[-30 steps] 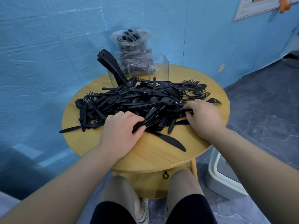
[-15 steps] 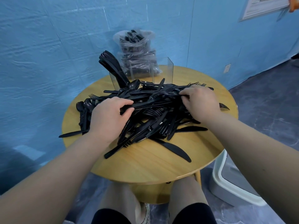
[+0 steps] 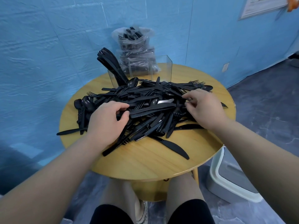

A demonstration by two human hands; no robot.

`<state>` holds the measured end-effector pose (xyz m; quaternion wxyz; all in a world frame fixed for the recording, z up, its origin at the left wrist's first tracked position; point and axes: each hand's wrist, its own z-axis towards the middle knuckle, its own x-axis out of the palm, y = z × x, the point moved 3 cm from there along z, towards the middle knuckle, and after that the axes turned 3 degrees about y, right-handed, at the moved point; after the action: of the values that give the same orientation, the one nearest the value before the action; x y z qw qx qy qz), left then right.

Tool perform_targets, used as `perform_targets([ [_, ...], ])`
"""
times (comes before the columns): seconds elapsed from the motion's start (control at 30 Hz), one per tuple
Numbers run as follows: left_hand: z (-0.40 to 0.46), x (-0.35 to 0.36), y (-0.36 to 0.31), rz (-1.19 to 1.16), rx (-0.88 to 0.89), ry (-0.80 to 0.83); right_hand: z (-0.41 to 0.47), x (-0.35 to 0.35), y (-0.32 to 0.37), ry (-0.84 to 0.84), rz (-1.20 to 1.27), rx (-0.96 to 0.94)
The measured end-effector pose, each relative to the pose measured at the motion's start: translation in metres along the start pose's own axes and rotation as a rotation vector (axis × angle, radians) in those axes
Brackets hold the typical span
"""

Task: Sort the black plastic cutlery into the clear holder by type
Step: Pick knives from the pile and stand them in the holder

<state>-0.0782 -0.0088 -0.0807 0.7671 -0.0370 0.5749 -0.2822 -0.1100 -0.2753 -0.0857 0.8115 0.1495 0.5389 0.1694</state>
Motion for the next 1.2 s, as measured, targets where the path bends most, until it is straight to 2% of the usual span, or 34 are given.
perform_targets([
  [0.17, -0.01, 0.003, -0.01, 0.007, 0.129, -0.06, -0.011, 0.002, 0.005, 0.013, -0.009, -0.045],
  [0.27, -0.011, 0.008, -0.015, 0.107, 0.205, -0.01, -0.007, 0.007, 0.014, 0.037, -0.081, -0.081],
  [0.53, -0.006, -0.004, -0.002, 0.092, 0.119, 0.037, 0.016, 0.011, 0.029, 0.21, -0.151, -0.061],
  [0.77, -0.006, -0.017, 0.01, -0.016, 0.072, -0.04, 0.017, 0.012, 0.029, 0.279, 0.072, -0.006],
  [0.87, -0.007, -0.015, 0.011, -0.006, 0.037, -0.014, 0.015, 0.012, 0.03, 0.321, 0.02, -0.022],
  [1.0, -0.007, -0.008, 0.012, 0.01, -0.021, 0.05, 0.013, 0.013, 0.031, 0.301, -0.043, -0.048],
  [1.1, -0.007, -0.012, 0.013, -0.045, -0.069, 0.013, 0.012, 0.013, 0.028, 0.221, -0.049, -0.075],
  [1.2, -0.007, -0.016, 0.011, -0.111, -0.087, -0.051, 0.01, 0.014, 0.026, 0.21, -0.07, -0.105],
])
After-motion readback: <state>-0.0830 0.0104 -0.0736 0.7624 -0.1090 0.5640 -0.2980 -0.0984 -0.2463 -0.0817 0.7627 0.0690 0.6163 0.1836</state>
